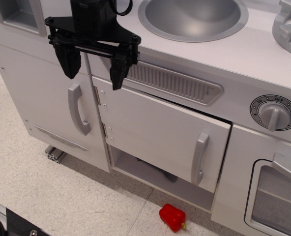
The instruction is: Open cabinet
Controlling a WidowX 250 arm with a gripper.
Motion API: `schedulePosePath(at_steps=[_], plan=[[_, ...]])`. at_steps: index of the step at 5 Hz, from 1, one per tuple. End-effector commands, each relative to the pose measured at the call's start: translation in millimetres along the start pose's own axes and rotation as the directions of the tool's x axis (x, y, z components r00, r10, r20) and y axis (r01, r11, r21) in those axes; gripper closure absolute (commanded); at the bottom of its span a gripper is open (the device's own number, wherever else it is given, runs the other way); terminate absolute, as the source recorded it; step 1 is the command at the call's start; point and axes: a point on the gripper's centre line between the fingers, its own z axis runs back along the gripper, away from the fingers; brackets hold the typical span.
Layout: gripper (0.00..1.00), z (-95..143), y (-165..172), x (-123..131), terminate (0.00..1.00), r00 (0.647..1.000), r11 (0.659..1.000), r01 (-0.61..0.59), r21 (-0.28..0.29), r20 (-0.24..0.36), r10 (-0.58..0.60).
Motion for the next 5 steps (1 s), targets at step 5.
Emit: schedulePosePath(at_steps=[5], plan=[[0.00,-86.7,-122.0,-2.8,0.00,0.968,0.952,0.236,-0.196,0.136,-0.212]])
